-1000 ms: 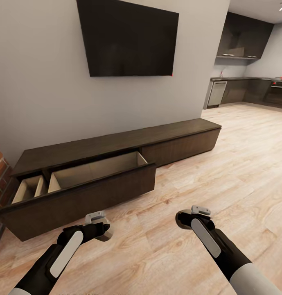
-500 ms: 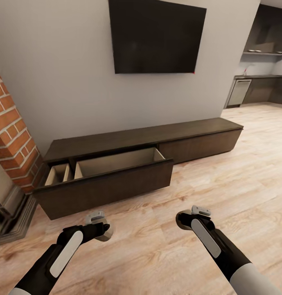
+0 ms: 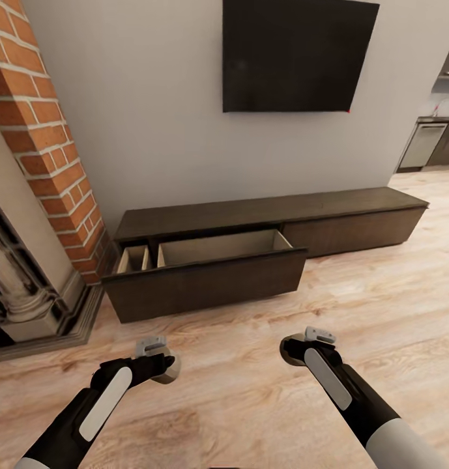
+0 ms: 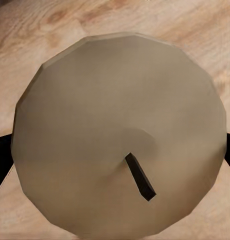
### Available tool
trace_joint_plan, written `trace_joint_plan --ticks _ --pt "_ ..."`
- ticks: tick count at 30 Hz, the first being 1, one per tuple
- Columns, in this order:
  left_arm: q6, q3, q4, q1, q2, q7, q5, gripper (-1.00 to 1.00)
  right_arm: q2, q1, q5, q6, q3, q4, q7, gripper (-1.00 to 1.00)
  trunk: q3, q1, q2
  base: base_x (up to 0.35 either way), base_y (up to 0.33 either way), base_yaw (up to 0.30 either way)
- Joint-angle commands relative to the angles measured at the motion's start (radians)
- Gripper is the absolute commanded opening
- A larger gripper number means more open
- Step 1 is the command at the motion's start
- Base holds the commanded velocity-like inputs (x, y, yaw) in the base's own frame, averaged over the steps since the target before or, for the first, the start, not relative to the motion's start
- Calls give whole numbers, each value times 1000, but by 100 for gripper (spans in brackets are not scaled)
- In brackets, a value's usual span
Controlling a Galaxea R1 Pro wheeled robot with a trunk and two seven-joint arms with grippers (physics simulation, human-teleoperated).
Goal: Place each of the two pumpkins and all three candles from the living room inside a cabinet in the living room (use any cabinet), then make sure every cabinet is closed, and position the cauldron so it is next to a table in the living room.
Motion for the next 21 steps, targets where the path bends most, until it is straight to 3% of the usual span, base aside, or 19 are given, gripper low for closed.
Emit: trace_joint_plan --ticks 1,13,21 --pt "0 -3 -1 -1 1 10 10 -100 -1 -1 -10 -2 3 -2 -6 -100 -2 0 0 73 6 229" --pt "-1 -3 -1 -1 1 10 7 -100 -1 -1 -10 -3 4 -3 -6 -100 -14 0 0 208 -120 229" --pt "0 -4 -2 -1 1 10 8 -100 -1 -1 -10 -2 4 -3 -6 -100 -18 -1 0 34 -28 229"
